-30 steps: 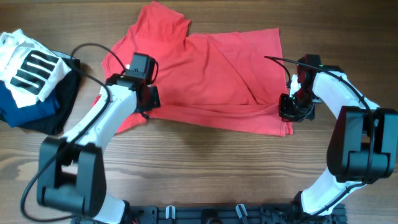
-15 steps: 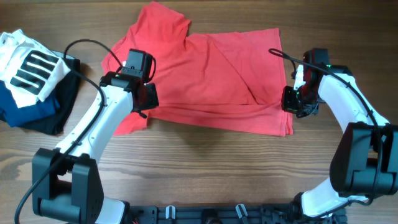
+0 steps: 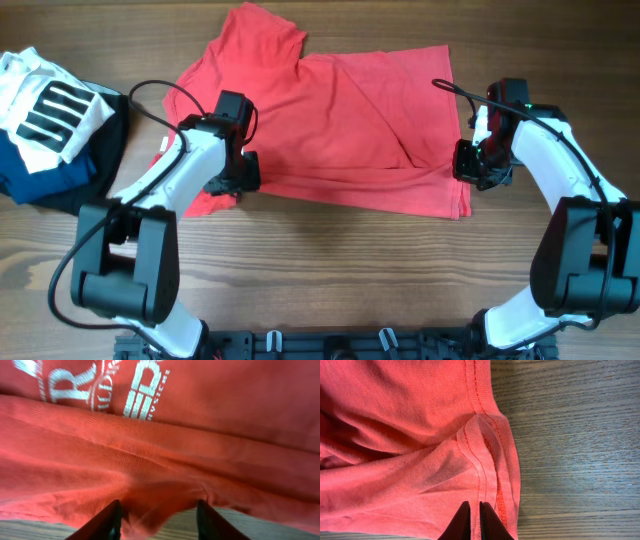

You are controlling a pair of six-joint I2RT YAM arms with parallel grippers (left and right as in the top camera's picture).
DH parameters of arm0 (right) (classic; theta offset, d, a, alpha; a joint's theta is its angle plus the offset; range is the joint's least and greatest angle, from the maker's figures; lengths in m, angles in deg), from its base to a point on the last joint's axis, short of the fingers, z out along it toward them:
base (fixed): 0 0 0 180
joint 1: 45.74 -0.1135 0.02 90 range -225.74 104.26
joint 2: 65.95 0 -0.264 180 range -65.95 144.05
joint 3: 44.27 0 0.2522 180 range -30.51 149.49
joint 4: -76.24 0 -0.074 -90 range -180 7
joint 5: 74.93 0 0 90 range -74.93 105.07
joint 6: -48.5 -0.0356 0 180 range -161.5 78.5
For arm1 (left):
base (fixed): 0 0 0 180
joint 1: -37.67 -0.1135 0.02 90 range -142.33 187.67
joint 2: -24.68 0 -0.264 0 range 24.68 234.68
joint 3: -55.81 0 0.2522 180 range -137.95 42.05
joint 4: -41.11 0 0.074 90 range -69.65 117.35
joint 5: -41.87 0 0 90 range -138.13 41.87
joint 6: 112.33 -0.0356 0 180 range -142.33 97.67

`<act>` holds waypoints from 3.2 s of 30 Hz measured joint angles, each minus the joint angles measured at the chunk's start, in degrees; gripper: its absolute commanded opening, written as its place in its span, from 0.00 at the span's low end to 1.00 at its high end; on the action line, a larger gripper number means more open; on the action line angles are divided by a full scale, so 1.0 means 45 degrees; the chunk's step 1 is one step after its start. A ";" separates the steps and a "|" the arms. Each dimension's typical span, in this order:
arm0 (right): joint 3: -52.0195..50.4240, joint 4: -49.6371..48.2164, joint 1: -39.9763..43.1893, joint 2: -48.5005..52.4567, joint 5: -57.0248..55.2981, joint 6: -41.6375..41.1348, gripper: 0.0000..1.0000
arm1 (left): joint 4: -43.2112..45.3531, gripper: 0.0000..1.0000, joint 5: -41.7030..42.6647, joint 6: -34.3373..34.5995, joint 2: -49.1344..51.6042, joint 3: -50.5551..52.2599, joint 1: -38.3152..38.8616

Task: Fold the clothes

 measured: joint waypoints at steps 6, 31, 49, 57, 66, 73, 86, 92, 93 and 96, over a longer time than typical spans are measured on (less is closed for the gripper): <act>0.0000 0.0000 0.0000 0.0000 -0.0034 -0.0005 0.08 | 0.0466 0.04 -0.0097 -0.0160 0.0243 0.0049 0.0000; 0.0000 -0.0787 0.0010 0.0000 -0.0311 -0.0083 0.26 | 0.2098 0.04 -0.1851 -0.0180 -0.1379 -0.1569 -0.0015; 0.0000 -0.1457 0.0005 0.0204 0.0840 -0.0083 0.22 | 0.1836 0.04 -0.1923 -0.0180 -0.0996 -0.1569 -0.0015; 0.0000 -0.1826 0.0005 0.0913 0.1078 -0.0087 0.16 | 0.1807 0.04 -0.1923 -0.0180 -0.0996 -0.1569 -0.0015; -0.0005 -0.1549 0.0005 0.0913 0.1234 -0.0083 0.06 | 0.1807 0.04 -0.1923 -0.0180 -0.0996 -0.1569 -0.0015; -0.0107 -0.1681 0.0005 0.0913 0.1273 -0.0083 0.04 | 0.1758 0.04 -0.1923 -0.0180 -0.0996 -0.1569 -0.0015; 0.1258 -0.0204 0.0107 -0.2312 0.1219 -0.0083 0.21 | 0.1064 0.04 -0.1928 -0.0180 -0.0996 -0.1569 -0.0015; 0.0937 -0.0097 0.0107 -0.1943 0.1127 -0.0039 0.40 | 0.0986 0.04 -0.1923 -0.0180 -0.0996 -0.1569 -0.0015; 0.0748 -0.0146 0.0107 -0.1671 0.1122 -0.0039 0.40 | 0.0991 0.04 -0.1928 -0.0180 -0.0996 -0.1569 -0.0015; 0.0102 -0.0282 0.0107 -0.0500 0.1161 -0.0034 0.39 | 0.0991 0.04 -0.1928 -0.0180 -0.0996 -0.1569 -0.0015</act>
